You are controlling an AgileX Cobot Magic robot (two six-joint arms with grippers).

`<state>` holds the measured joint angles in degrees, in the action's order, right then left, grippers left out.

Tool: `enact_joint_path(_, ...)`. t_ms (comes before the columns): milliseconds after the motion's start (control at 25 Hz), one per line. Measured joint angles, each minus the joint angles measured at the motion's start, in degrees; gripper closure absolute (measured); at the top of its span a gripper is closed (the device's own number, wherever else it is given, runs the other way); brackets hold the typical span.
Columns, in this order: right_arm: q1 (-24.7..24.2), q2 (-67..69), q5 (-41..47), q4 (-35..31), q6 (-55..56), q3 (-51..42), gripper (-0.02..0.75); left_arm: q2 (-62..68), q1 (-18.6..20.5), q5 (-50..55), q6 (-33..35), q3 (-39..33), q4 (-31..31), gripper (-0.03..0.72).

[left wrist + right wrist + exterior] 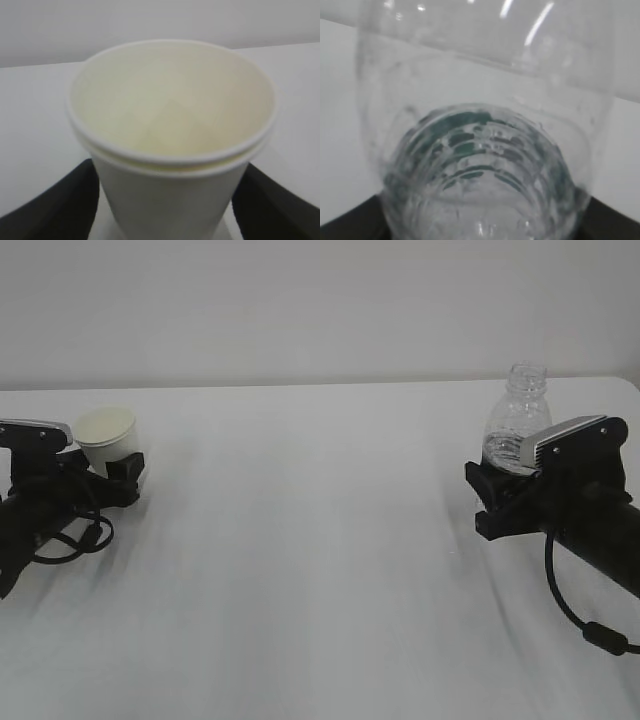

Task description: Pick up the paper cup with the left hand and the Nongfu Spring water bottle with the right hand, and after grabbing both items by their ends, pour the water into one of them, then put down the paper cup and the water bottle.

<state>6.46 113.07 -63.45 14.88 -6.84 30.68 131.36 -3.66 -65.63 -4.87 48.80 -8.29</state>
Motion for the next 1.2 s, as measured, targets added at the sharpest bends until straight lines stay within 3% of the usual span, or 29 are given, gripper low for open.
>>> enact_joint_path(560,0.0,0.0,0.0,0.0,0.0,0.0,0.3,2.2,0.0,0.0,-0.6,5.7,-0.2,0.105)
enact_joint_path(800,0.0,0.0,0.0,0.0,0.0,0.0,0.3,2.2,0.0,0.0,-0.7,5.8,-0.9,0.193)
enact_joint_path(1200,0.0,0.0,0.0,0.0,-0.1,0.0,0.3,2.2,0.0,0.0,-1.0,5.9,-5.7,0.207)
